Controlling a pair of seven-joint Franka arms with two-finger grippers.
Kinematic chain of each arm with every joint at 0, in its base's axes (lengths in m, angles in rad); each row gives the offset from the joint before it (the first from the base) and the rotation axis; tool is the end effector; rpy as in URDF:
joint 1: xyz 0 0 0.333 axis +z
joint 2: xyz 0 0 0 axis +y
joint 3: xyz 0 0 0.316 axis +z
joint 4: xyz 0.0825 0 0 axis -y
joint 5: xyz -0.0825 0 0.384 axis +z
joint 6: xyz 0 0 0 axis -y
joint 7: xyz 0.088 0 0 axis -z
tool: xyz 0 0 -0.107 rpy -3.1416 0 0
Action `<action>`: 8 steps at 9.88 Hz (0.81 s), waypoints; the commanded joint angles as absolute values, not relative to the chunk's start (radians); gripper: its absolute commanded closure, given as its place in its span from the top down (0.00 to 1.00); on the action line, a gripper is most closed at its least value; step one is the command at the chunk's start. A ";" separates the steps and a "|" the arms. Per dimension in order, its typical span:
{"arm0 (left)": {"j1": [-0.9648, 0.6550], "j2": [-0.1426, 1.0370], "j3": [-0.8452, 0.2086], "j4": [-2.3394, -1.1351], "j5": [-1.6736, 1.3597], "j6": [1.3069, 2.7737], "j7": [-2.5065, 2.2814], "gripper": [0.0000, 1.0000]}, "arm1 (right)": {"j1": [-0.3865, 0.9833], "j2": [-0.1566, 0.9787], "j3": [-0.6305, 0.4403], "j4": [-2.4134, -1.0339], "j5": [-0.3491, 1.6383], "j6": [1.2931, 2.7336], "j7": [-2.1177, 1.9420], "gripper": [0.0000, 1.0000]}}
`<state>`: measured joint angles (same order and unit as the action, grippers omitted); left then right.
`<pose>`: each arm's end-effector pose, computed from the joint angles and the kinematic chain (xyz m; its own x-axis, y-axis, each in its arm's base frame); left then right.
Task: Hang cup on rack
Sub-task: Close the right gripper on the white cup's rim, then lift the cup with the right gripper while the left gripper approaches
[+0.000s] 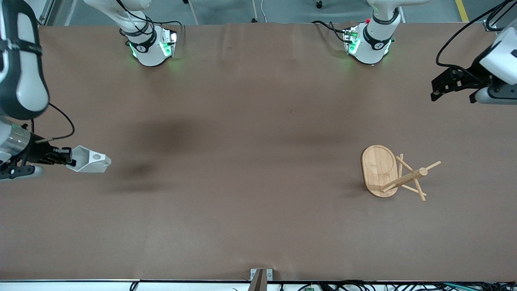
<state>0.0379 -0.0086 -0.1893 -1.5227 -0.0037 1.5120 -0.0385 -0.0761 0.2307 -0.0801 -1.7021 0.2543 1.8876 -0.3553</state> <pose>0.5399 -0.0833 0.6466 0.9936 -0.1129 -0.0023 -0.1129 -0.9936 0.0020 0.6205 -0.0752 0.4544 0.9933 0.1126 0.0266 0.1157 -0.9681 -0.2222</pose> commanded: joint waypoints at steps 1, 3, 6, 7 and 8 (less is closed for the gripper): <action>0.014 0.026 -0.260 -1.545 -0.015 1.569 -0.032 1.00 | -0.037 0.232 -0.078 -1.606 0.448 1.720 -0.325 0.00; -0.018 0.037 -0.355 -1.543 -0.015 1.652 -0.032 1.00 | 0.015 0.230 -0.078 -1.600 0.663 1.669 -0.327 0.00; -0.035 0.052 -0.487 -1.543 -0.071 1.747 0.009 1.00 | 0.128 0.236 -0.080 -1.601 0.886 1.672 -0.328 0.01; -0.043 0.069 -0.532 -1.543 -0.069 1.793 0.049 1.00 | 0.156 0.238 -0.080 -1.608 0.950 1.671 -0.325 0.00; -0.064 0.078 -0.569 -1.543 -0.069 1.827 0.052 1.00 | 0.178 0.242 -0.078 -1.609 1.007 1.667 -0.325 0.00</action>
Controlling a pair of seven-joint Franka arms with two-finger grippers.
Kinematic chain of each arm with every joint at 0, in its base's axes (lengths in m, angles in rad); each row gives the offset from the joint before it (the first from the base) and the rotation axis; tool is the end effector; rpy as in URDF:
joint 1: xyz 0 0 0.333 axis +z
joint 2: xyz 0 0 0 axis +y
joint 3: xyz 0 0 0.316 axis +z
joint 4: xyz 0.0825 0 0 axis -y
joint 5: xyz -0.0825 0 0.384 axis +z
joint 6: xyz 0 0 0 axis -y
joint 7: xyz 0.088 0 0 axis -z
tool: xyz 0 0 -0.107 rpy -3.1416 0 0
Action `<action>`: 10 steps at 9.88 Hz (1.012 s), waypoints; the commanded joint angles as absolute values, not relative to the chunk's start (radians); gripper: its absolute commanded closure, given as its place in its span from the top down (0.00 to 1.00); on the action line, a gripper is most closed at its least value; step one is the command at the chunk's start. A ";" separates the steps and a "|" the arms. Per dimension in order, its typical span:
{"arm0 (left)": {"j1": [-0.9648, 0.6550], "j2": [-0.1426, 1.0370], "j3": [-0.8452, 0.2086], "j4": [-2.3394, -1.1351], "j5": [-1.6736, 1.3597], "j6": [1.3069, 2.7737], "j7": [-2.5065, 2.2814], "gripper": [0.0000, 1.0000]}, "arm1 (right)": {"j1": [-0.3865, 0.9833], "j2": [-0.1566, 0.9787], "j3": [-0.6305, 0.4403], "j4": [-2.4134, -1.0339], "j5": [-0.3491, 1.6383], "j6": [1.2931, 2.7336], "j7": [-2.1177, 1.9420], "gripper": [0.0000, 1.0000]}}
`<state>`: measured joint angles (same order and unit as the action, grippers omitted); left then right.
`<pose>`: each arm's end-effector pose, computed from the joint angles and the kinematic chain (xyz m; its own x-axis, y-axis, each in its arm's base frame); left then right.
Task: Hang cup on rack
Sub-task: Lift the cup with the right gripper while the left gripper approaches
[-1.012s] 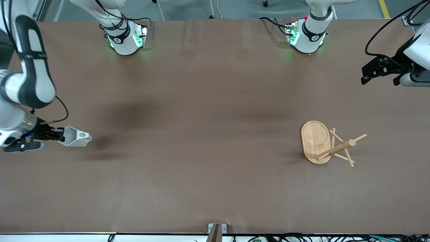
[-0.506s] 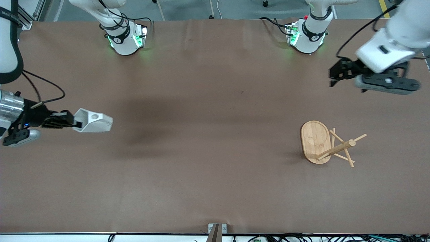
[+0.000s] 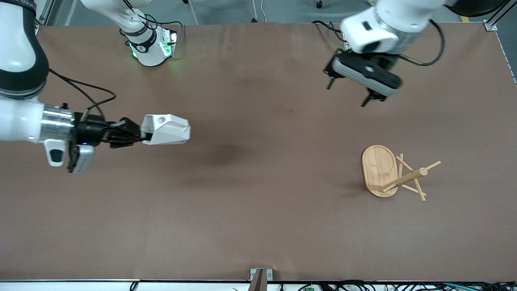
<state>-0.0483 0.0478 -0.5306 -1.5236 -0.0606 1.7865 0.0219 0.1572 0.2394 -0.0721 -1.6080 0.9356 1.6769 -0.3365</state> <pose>0.4939 -0.3197 0.6453 0.8147 -0.5362 0.2209 -0.5630 -0.8226 0.0799 0.6168 0.1354 0.5115 0.9778 0.2023 0.0550 0.1664 -0.5896 -0.7904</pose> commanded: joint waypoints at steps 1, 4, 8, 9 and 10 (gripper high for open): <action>-0.098 0.109 -0.583 -1.542 -0.069 1.869 0.057 1.00 | 0.208 0.247 -0.078 -1.611 1.090 1.642 -0.325 0.00; -0.191 0.150 -0.584 -1.540 -0.069 1.991 0.106 1.00 | 0.229 0.281 -0.078 -1.614 1.251 1.568 -0.313 0.00; -0.271 0.149 -0.584 -1.540 -0.069 2.034 0.115 1.00 | 0.288 0.290 -0.077 -1.649 1.350 1.558 -0.314 0.00; -0.285 0.149 -0.584 -1.540 -0.069 2.034 0.109 1.00 | 0.302 0.288 -0.077 -1.651 1.370 1.557 -0.314 0.00; -0.294 0.149 -0.584 -1.540 -0.069 2.034 0.106 1.00 | 0.310 0.288 -0.077 -1.651 1.376 1.557 -0.314 0.00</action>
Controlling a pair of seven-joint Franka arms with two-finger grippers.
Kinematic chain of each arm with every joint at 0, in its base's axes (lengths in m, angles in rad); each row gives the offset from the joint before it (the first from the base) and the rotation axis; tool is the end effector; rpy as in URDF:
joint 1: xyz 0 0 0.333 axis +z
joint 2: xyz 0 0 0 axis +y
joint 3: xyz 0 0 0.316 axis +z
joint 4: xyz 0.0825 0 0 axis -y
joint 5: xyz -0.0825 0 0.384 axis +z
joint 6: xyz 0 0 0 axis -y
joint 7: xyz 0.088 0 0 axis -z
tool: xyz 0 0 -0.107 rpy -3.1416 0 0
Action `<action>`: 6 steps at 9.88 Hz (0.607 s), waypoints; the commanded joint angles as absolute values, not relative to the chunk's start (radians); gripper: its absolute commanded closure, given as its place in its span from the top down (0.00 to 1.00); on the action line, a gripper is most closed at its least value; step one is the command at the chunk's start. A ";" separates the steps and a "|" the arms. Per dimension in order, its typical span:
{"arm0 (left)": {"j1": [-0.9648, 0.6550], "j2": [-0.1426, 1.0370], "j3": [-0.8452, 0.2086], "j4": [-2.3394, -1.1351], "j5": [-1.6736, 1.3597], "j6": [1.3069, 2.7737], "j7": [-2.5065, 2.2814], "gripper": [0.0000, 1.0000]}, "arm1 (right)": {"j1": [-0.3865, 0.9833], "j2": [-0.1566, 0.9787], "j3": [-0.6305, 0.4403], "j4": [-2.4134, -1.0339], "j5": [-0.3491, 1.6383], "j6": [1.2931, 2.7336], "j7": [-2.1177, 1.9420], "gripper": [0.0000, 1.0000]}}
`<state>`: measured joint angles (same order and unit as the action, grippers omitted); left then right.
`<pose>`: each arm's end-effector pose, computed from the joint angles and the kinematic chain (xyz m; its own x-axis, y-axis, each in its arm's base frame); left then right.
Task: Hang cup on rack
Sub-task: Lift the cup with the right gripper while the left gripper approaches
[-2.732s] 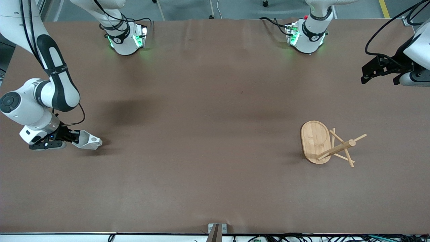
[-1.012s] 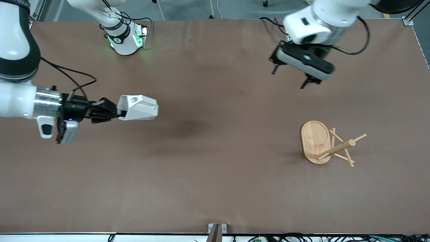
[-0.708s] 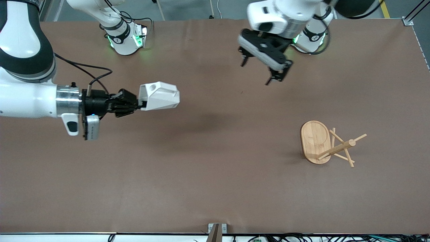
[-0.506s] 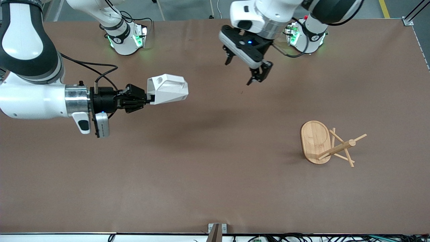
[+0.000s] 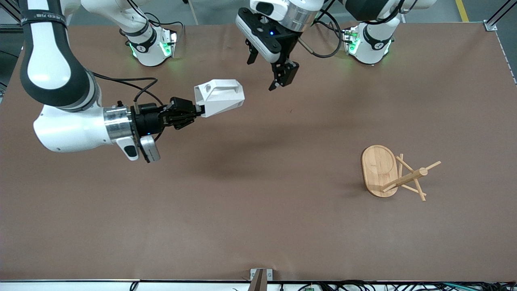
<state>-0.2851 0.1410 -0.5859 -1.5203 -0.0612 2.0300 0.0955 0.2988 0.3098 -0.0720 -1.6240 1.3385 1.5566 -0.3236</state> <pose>0.4228 -0.4674 0.6279 0.5669 -0.7259 0.3894 -0.8098 -0.5779 0.1017 0.5934 0.2509 0.4937 0.9493 0.3100 -0.0514 0.0245 -0.2359 -0.9715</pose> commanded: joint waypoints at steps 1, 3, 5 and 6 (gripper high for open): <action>-0.296 0.149 -0.584 -1.539 -0.068 2.034 0.106 1.00 | 0.311 0.287 -0.077 -1.655 1.377 1.555 -0.314 0.00; -0.301 0.150 -0.584 -1.514 -0.066 2.034 0.113 1.00 | 0.337 0.287 -0.077 -1.658 1.382 1.555 -0.314 0.00; -0.301 0.150 -0.586 -1.511 -0.060 2.034 0.114 1.00 | 0.344 0.284 -0.075 -1.681 1.382 1.554 -0.318 0.00; -0.307 0.150 -0.586 -1.511 -0.049 2.034 0.114 1.00 | 0.356 0.282 -0.077 -1.683 1.382 1.555 -0.319 0.00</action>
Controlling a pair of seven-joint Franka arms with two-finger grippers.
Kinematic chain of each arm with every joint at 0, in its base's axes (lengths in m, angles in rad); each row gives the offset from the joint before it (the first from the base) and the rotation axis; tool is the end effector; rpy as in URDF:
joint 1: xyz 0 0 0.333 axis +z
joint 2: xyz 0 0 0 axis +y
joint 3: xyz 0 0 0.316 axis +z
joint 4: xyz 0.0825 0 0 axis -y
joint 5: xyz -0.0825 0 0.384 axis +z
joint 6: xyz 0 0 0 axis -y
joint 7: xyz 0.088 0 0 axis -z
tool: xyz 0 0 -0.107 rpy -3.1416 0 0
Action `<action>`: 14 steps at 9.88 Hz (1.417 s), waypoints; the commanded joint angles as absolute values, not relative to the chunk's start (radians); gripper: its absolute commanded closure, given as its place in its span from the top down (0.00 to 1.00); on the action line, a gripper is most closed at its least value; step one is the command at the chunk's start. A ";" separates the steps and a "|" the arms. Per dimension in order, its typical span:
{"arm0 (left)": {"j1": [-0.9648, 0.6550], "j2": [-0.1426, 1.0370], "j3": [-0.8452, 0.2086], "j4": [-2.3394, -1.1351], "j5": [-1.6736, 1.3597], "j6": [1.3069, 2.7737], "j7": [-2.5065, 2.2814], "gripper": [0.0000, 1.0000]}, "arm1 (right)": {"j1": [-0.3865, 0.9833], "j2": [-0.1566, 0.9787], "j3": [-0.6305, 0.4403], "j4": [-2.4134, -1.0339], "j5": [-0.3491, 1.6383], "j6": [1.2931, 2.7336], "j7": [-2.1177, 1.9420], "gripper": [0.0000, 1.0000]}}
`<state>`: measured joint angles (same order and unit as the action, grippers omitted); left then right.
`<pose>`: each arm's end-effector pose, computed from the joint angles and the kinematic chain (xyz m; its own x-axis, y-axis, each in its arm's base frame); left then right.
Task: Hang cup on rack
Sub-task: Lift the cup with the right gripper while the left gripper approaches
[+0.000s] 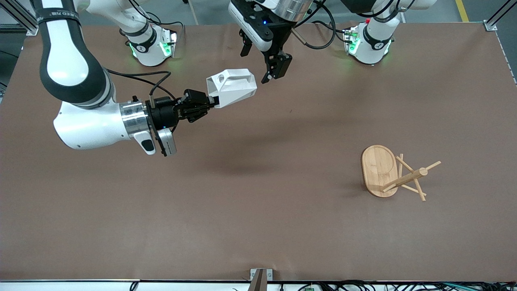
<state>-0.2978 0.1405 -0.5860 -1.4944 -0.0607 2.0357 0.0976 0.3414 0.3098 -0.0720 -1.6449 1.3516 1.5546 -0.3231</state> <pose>0.4178 -0.4723 0.6420 0.5494 -0.7230 0.4187 -0.8188 -0.5658 0.0974 0.5801 0.2757 0.4854 0.9350 0.3472 -0.0719 0.0099 -0.2284 -0.9735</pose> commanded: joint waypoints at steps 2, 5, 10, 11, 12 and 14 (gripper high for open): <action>-0.308 0.170 -0.586 -1.509 -0.046 2.034 0.114 1.00 | 0.370 0.279 -0.075 -1.684 1.384 1.554 -0.321 0.00; -0.308 0.192 -0.586 -1.503 -0.046 2.034 0.115 1.00 | 0.377 0.275 -0.069 -1.683 1.435 1.555 -0.322 0.00; -0.319 0.202 -0.586 -1.488 -0.028 2.034 0.121 0.92 | 0.391 0.272 -0.069 -1.681 1.457 1.563 -0.324 0.00; -0.319 0.202 -0.584 -1.485 -0.012 2.034 0.136 0.72 | 0.391 0.270 -0.069 -1.681 1.457 1.563 -0.324 0.00; -0.318 0.202 -0.584 -1.485 -0.008 2.034 0.138 0.53 | 0.391 0.270 -0.069 -1.681 1.457 1.563 -0.324 0.01; -0.318 0.201 -0.584 -1.485 -0.005 2.034 0.137 0.19 | 0.390 0.264 -0.071 -1.681 1.451 1.557 -0.314 0.99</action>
